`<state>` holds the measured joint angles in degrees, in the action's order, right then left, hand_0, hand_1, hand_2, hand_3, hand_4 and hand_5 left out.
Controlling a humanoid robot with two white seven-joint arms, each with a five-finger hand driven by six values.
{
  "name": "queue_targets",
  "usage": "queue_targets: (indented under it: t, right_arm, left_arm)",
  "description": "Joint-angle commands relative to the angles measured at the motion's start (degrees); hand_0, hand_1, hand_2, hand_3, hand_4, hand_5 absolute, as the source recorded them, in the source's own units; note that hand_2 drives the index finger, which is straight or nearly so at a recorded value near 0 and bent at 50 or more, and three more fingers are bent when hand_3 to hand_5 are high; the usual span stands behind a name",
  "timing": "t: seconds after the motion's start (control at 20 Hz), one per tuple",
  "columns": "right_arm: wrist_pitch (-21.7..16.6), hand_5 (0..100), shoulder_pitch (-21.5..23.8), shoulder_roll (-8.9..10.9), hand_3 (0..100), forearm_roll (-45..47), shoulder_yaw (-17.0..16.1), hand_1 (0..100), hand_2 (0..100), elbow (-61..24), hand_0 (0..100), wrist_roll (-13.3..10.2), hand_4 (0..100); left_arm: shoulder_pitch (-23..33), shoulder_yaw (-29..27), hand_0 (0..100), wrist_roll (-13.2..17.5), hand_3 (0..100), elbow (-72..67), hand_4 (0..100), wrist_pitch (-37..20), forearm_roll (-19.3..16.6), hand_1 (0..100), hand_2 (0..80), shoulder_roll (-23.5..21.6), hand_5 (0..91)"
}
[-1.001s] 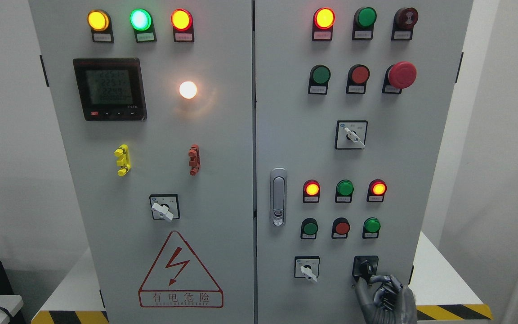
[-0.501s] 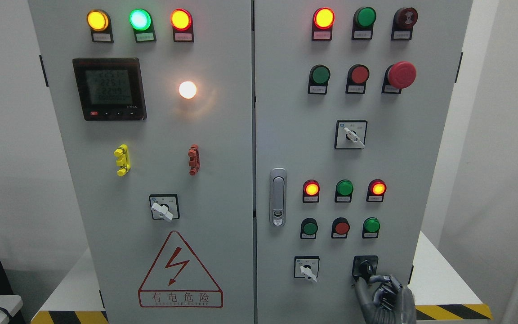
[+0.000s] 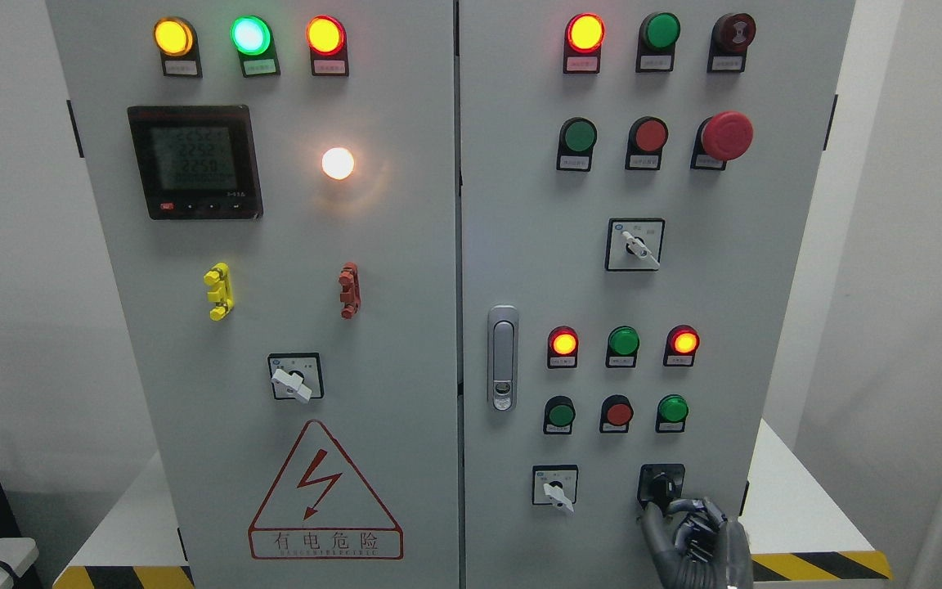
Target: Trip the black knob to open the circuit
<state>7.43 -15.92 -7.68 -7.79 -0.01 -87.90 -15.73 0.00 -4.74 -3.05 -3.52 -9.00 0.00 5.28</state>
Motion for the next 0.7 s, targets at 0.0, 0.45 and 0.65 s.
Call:
queue_targets:
  t: [0.0,0.45,0.65]
  right_arm:
    - [0.04,99,-0.07,-0.05,100,1.29,0.97,81,65,-0.08,52,0.00,100]
    - [0.04,99,-0.51,-0.05,100,1.29,1.24,81,65,-0.26,52,0.00,100]
    - [0.04,99,-0.51,0.03,100,1.37,1.33,81,65,-0.26,52,0.00,100]
  left_arm:
    - [-0.44,0.00,12,-0.02,0,0.00,0,0.03,-1.85,39,0.0,-0.01,0.0]
    - [-0.44,0.00,12,-0.02,0,0.00,0,0.03,-1.85,39,0.0,-0.01,0.0]
    - [-0.44,0.00,12,-0.02,0,0.00,0,0.03,-1.93,39,0.0,-0.01,0.0]
